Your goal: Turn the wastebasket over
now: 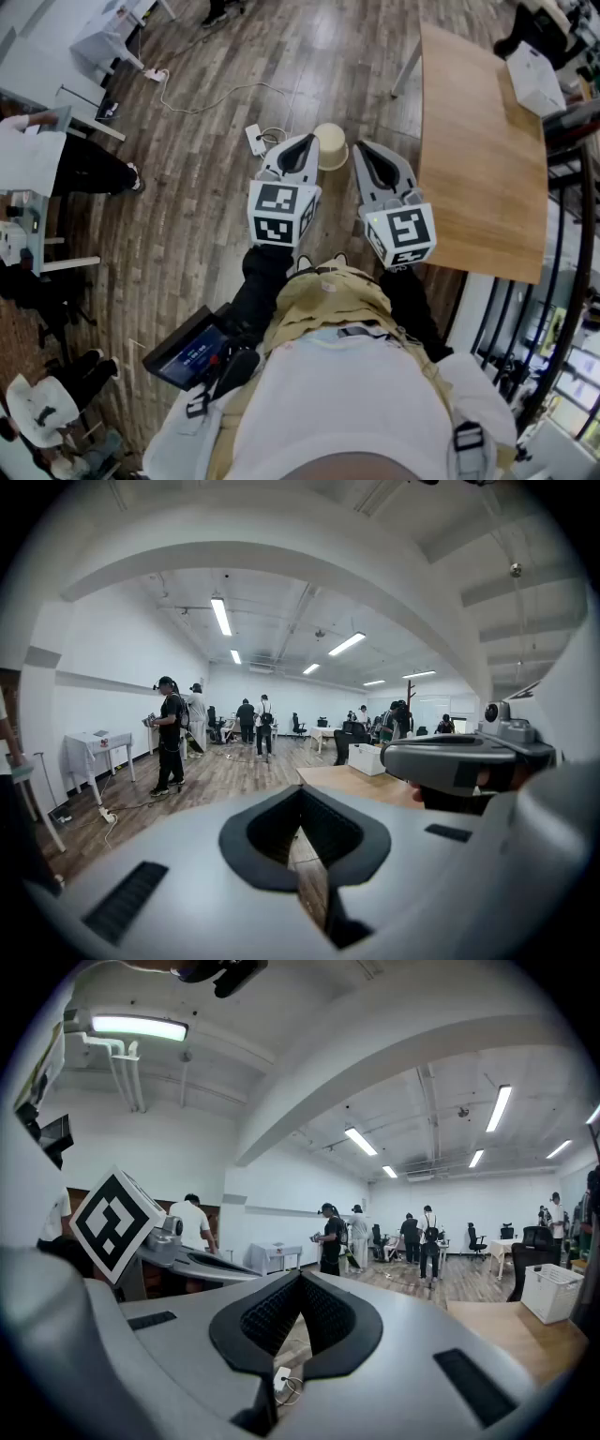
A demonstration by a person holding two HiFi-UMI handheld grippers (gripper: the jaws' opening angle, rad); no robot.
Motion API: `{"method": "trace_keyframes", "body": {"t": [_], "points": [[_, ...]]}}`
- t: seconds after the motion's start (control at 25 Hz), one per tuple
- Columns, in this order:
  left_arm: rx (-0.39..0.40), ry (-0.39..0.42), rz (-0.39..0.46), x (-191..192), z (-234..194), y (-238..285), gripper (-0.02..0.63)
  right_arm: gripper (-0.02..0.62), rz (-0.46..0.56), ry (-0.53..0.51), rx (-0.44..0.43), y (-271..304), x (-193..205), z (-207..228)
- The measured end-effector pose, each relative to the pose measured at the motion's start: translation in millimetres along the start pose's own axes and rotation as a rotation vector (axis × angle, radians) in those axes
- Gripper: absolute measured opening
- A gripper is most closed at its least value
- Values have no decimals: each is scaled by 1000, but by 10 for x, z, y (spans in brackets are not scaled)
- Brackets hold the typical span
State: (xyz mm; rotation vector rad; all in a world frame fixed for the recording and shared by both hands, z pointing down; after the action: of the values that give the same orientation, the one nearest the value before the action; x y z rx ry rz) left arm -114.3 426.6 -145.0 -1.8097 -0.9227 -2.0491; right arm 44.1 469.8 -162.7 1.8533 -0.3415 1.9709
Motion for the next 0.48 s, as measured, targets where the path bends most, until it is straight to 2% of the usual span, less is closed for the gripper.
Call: {"method": "trace_keyframes", "body": {"t": [0.48], "points": [[-16,-5,-15,62,143,10,2,20,-14,6,-24,-74,75,73]]}}
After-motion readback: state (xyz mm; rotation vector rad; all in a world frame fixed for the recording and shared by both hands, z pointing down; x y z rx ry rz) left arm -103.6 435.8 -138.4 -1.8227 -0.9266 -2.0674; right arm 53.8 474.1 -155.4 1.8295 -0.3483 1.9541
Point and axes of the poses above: the fingertips, and each gripper's own axes: y forward along the fingers, z to its right, x out of its underside, the point moved 9 cm from there along -y, backward along the fingers, and after that the axes turned 7 degrees about y, right-handed, at the moved point
